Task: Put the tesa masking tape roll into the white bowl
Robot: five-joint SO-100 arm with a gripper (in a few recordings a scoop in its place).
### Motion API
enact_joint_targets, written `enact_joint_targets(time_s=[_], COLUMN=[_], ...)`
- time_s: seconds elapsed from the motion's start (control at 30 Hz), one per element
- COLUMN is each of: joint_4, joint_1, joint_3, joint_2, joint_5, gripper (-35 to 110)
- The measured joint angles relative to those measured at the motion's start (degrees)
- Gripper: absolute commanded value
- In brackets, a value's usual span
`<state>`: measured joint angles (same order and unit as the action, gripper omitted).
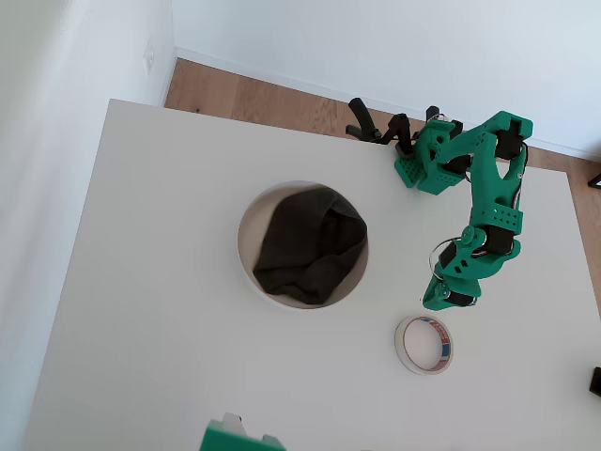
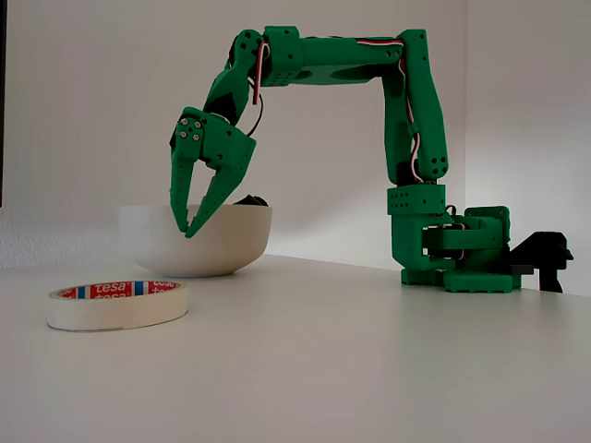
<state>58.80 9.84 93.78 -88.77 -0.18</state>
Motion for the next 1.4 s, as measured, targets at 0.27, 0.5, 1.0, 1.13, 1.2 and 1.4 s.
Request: enact_joint_targets(time_s=[0.27,0.5,1.0,1.13,1.2,1.4], joint_4=[2.02,4.22,8.61,8.61,7.91,7.56], joint_1=[-1.23,-0.79,-4.75,-5.01,-5.01,-5.01], joint_3=[-3.08,-7.21,-10.90,-10.99,-10.99,-10.99], joint_2=[2.02,6.68,11.51,13.18,14.33,16.52], joint_5=[1.58,1.58,3.78,3.69,3.78,3.78], gripper=[14,17,16,15,15,14])
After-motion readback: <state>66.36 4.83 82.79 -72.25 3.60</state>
